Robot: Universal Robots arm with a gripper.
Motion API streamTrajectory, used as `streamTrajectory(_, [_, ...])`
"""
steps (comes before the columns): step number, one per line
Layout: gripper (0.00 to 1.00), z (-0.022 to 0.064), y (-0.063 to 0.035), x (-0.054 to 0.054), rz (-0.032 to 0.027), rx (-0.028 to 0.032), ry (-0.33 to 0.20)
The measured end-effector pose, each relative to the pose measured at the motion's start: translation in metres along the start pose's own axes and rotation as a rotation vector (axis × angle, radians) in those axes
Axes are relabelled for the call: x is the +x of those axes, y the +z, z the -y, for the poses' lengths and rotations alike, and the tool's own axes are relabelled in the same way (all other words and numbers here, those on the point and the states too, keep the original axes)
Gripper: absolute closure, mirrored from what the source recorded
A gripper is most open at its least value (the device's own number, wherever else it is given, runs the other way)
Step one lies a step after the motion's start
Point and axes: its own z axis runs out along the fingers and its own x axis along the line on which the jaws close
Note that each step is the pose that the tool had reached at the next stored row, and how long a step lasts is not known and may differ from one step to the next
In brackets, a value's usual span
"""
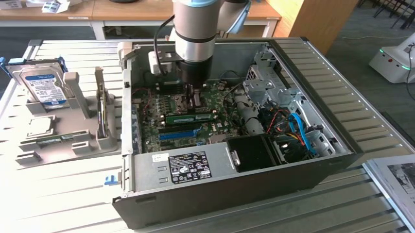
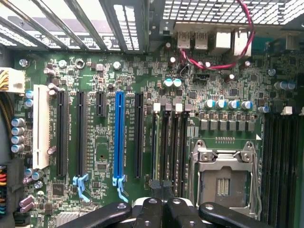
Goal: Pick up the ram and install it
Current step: 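Press down the ram until it locks into place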
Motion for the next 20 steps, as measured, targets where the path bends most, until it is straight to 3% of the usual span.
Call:
streamTrajectory(12, [0.9,-0.0133,-0.0003,0.0,0.0,0.0096,0.0])
streamTrajectory(20, [0.9,-0.0174,-0.0004,0.0,-0.0001,0.0109,0.0])
